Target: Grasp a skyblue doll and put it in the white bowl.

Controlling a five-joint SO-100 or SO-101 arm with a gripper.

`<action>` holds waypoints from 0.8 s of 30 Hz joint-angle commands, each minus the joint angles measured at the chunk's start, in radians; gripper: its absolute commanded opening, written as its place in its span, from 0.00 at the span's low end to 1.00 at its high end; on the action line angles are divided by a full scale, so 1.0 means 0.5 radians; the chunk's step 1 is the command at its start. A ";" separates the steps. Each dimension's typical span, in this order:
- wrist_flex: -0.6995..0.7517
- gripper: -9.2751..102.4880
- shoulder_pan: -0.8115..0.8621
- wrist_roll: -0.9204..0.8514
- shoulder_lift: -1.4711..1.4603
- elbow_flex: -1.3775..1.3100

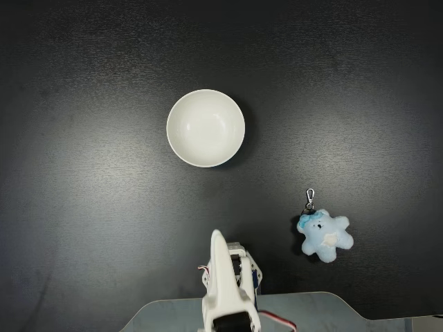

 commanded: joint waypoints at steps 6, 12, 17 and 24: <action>0.795 0.08 0.018 0.012 -0.896 -1.580; 1.249 0.08 0.021 0.000 -1.442 -2.368; 1.230 0.08 0.037 0.000 -1.776 -2.599; 1.230 0.08 0.565 -0.003 -2.068 -2.592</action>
